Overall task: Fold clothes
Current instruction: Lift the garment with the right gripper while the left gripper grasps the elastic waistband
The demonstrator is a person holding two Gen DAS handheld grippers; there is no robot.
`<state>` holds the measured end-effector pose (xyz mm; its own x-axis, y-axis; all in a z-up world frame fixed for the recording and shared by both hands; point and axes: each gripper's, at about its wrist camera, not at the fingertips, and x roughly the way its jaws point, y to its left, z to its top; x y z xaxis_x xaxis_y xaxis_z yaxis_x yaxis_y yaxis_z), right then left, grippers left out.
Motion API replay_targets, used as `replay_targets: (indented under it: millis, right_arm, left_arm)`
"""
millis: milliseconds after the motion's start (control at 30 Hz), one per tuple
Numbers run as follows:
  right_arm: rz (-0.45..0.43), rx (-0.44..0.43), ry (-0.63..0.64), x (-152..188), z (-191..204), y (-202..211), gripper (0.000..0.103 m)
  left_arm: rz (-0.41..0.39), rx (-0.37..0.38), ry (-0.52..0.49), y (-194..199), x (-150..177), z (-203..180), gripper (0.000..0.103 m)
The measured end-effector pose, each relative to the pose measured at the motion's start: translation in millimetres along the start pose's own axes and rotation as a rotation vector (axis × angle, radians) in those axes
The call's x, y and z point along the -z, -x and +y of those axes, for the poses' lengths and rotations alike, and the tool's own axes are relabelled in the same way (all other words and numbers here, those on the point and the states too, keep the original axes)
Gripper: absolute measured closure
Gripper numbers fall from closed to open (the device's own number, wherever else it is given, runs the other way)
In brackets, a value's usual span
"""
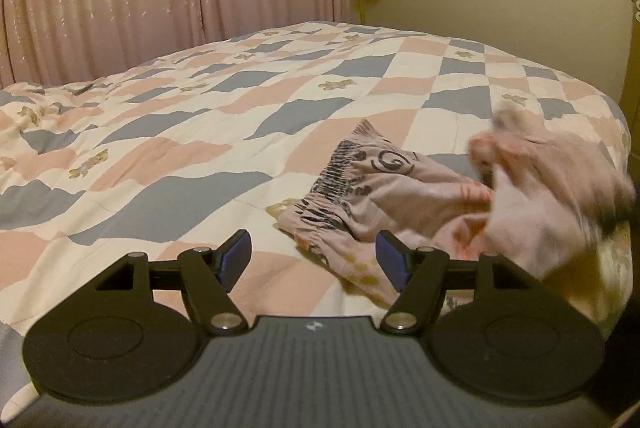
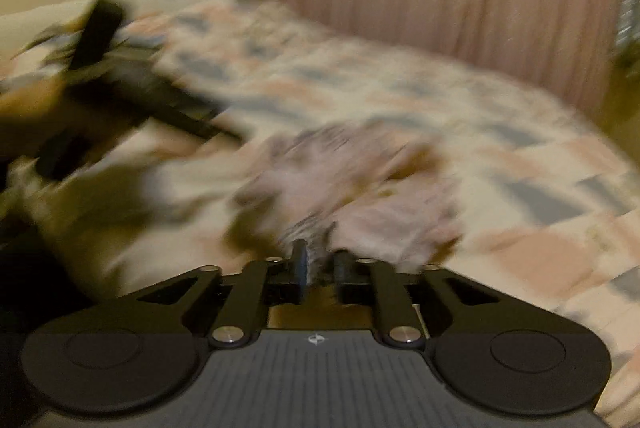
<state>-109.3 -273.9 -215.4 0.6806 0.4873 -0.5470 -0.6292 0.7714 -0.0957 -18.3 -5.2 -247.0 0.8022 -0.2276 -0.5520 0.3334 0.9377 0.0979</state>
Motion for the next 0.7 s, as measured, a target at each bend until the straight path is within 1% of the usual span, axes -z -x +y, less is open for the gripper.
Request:
replay_targets:
  millis: [100,200,233,333,400,467,500,533,567,600,700]
  right_arm:
    - [0.060,-0.056,-0.010,15.9,13.2,12.6,0.077]
    - [-0.009,-0.085,-0.010,1.4,13.3,17.0,0.077]
    - [-0.040,-0.088,-0.007,-4.4,11.4,17.7,0.077]
    - [-0.131,-0.100,-0.047,-26.4,-1.6,15.2,0.077]
    - [-0.178,-0.110,-0.068,-37.6,-9.0,15.4,0.077]
    - [-0.220,-0.094,-0.059,-45.6,-17.2,18.0,0.075]
    - [-0.241,-0.085,-0.054,-49.5,-21.4,19.4,0.071]
    - [-0.235,-0.070,-0.051,-50.6,-28.0,14.8,0.068]
    - [-0.225,-0.055,-0.048,-51.2,-35.1,9.3,0.060]
    - [-0.214,-0.040,-0.045,-51.8,-42.1,3.7,0.055]
    - [-0.181,0.007,-0.038,-53.6,-63.3,-13.1,0.055]
  left_arm:
    - [0.006,-0.014,-0.005,-4.0,-2.8,0.6,0.038]
    - [0.013,-0.029,-0.006,-8.2,-5.1,2.0,0.038]
    - [0.018,-0.033,0.013,-10.6,-4.2,6.4,0.038]
    - [0.022,-0.002,0.081,-16.2,-4.0,20.6,0.038]
    - [0.023,0.004,0.076,-19.8,-7.0,22.4,0.038]
    - [0.019,0.028,0.059,-23.4,-11.7,19.6,0.038]
    - [0.017,0.041,0.050,-25.4,-14.3,17.3,0.038]
    - [0.015,0.054,0.040,-28.5,-17.7,14.4,0.038]
    - [0.013,0.070,0.033,-32.8,-21.5,10.7,0.038]
    - [0.011,0.086,0.025,-37.0,-25.3,7.0,0.038]
    - [0.007,0.129,-0.008,-52.7,-37.9,-7.3,0.038]
